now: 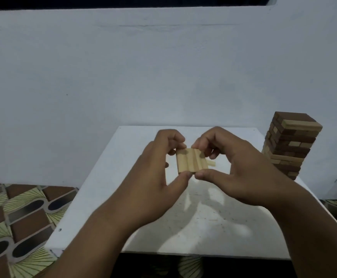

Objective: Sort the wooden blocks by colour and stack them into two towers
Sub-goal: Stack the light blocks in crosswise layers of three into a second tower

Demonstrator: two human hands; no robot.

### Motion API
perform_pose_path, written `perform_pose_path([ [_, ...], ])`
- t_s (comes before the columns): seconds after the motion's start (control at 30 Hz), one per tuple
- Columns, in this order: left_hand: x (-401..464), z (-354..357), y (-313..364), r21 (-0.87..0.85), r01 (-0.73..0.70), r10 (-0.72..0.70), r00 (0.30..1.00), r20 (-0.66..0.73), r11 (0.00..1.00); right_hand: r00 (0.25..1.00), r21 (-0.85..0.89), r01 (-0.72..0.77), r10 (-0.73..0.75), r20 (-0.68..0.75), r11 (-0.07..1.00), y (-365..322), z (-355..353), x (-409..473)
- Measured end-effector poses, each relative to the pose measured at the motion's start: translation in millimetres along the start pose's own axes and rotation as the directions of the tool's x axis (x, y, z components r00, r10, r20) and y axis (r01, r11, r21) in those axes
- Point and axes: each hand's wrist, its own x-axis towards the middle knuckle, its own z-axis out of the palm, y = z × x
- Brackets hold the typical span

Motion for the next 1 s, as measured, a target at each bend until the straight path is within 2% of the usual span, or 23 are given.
perform_pose_path([
  [0.27, -12, -50, -35, -0.002, 0.162, -0.162, 0.984, -0.074, 0.987, 0.989, 0.015, 0.059, -0.061, 0.134, 0.998, -26, 38, 51],
  [0.43, -17, -53, -57, -0.011, 0.235, -0.235, 0.97, -0.068, 0.972, 0.976, -0.017, 0.009, -0.005, 0.219, 1.0, -23, 58, 65],
  [0.63, -21, -42, -75, 0.002, 0.281, -0.281, 0.959, -0.031, 0.96, 0.96, -0.035, -0.062, 0.069, 0.271, 0.997, -12, 69, 62],
  [1.0, -22, -32, -83, 0.001, 0.296, -0.296, 0.955, -0.027, 0.955, 0.955, -0.039, -0.087, 0.094, 0.28, 0.995, -5, 74, 57],
])
